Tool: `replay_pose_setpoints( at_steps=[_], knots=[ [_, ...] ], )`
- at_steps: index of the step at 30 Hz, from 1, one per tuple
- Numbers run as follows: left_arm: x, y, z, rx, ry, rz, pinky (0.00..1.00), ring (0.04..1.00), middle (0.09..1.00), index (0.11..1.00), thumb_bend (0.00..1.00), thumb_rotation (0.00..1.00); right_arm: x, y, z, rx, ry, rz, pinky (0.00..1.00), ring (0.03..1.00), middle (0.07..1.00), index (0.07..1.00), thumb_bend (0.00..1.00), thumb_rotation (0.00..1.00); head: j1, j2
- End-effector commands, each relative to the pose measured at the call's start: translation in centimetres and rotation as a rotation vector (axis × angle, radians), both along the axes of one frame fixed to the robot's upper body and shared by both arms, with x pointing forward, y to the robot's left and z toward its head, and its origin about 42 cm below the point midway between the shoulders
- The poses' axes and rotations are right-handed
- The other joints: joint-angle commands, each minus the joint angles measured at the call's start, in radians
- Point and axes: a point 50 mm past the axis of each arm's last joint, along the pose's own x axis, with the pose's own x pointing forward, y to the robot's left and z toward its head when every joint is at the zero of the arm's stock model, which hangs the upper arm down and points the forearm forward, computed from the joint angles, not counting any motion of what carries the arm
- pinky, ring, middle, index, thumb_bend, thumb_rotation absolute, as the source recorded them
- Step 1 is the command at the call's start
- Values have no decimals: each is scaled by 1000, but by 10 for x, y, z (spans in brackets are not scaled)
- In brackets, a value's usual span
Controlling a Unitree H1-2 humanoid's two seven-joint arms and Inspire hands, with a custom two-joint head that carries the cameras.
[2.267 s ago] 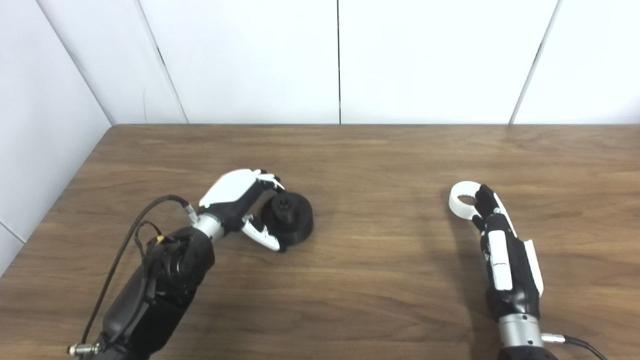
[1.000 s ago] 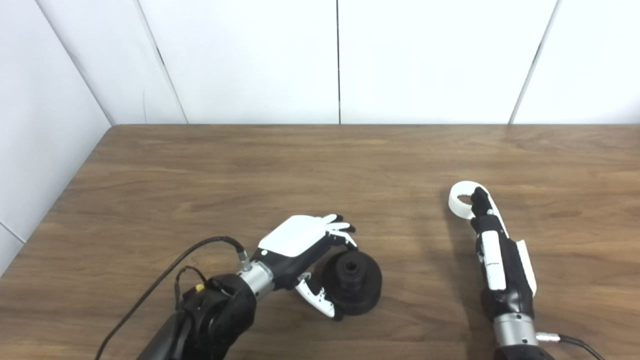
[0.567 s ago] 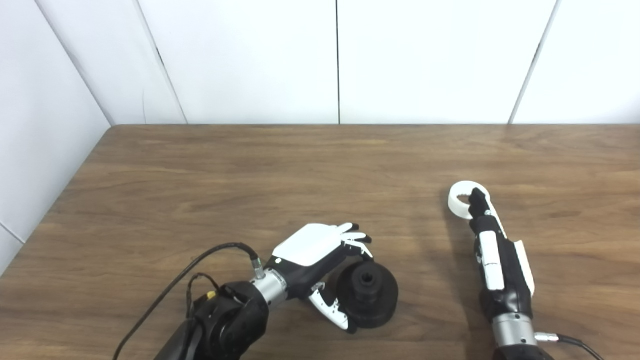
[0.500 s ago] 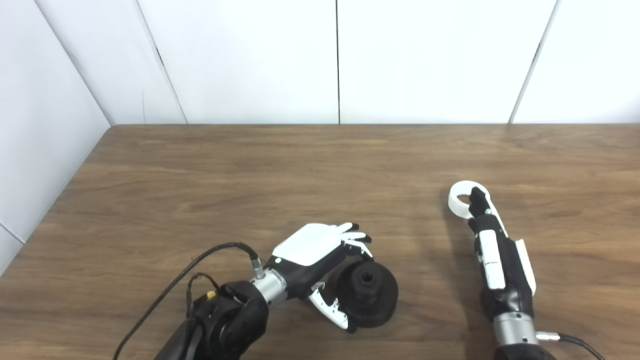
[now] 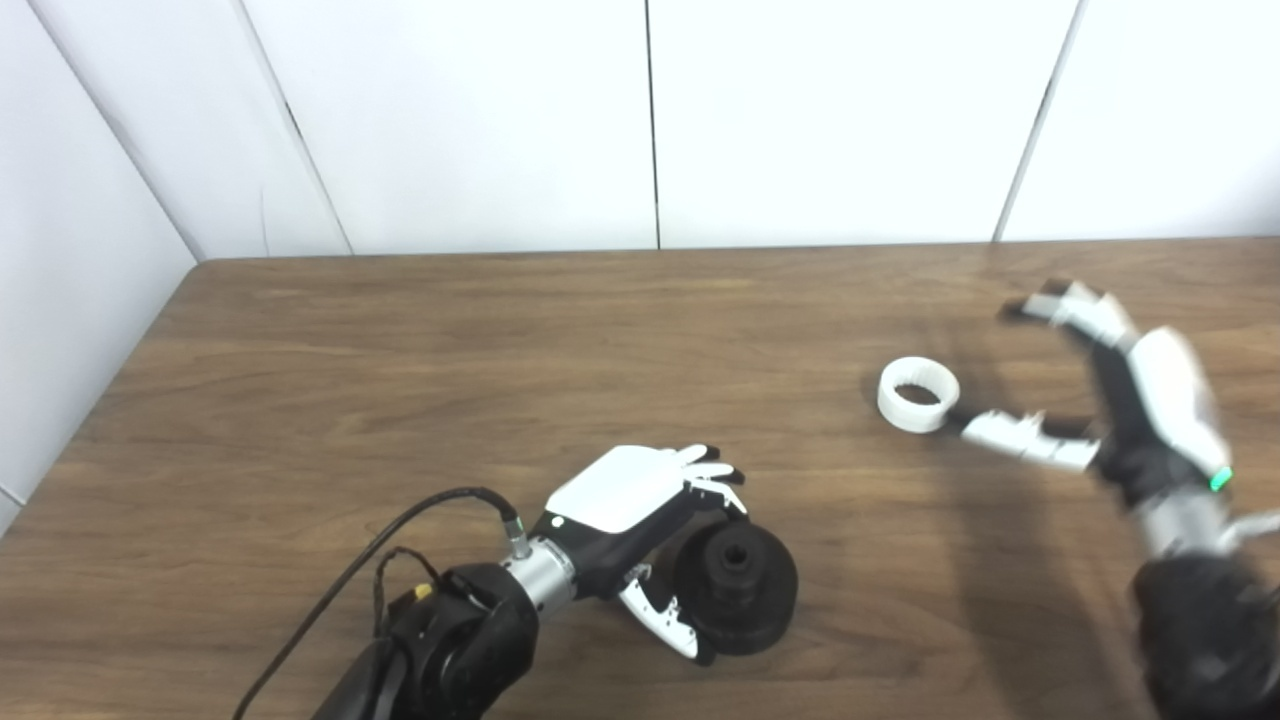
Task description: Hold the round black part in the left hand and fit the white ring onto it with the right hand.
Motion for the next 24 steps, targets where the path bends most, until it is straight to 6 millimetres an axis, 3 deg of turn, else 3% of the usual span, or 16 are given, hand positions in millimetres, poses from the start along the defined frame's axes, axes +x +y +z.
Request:
replay_pose_setpoints(
  at_steps=[1, 12, 24],
  knots=[
    [5, 3, 6, -6, -48, 4, 947, 981, 913, 603, 829, 235, 12, 2, 1, -37, 33, 14, 998, 986, 916, 717, 897, 261, -1, 0],
    [6, 5, 5, -4, -52, 3, 950, 982, 916, 606, 829, 238, 56, -12, -16, -114, 130, 15, 1000, 1000, 940, 686, 922, 303, -15, -4],
    [4, 4, 6, -9, -55, 4, 951, 983, 916, 609, 829, 238, 74, -14, -28, -132, 206, 22, 1000, 1000, 942, 702, 912, 325, -12, -5]
  ],
)
